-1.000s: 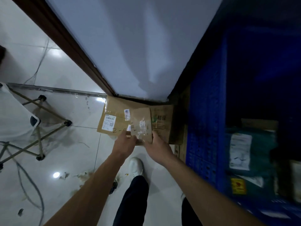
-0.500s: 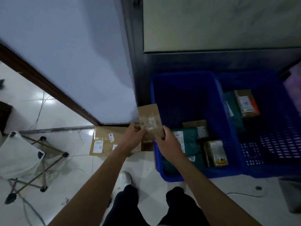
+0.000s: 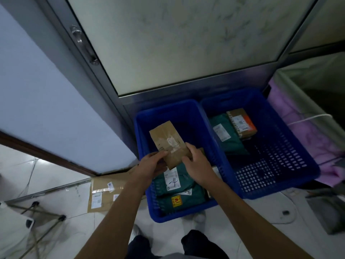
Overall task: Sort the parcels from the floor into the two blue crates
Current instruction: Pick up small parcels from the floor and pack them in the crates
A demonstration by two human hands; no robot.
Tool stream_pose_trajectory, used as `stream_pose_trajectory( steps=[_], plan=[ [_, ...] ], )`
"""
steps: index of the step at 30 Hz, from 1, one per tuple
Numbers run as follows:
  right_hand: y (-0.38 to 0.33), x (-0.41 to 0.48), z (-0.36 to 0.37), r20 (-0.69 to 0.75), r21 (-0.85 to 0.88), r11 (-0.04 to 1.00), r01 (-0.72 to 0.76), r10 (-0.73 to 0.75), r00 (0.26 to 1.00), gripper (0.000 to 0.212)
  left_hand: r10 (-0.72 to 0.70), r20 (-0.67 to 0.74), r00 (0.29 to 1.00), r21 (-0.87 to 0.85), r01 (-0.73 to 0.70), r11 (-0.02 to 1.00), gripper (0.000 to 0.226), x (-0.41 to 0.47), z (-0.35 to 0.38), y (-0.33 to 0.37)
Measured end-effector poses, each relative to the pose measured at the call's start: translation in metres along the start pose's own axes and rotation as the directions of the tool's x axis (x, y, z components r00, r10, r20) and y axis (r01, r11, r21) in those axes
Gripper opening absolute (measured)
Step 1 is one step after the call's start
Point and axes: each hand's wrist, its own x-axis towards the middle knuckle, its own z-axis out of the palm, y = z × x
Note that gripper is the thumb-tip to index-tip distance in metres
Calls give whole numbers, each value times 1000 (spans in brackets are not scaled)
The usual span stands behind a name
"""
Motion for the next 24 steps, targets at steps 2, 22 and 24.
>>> stream_pose_trajectory(
  steps=[2, 22, 24],
  plan=[
    [4, -5, -8, 11, -11, 1000, 11, -10, 1000, 61, -2, 1, 1000, 3, 2, 1000, 37, -3, 12, -2],
    [9, 3, -5, -213, 125, 985, -121, 145, 966, 87, 47, 183, 982, 214, -86, 973, 54, 34, 27, 16],
    [5, 8, -5, -223, 318, 937, -146, 223, 949, 88, 20, 229, 973, 212, -70, 975, 55, 44, 17, 20]
  ],
)
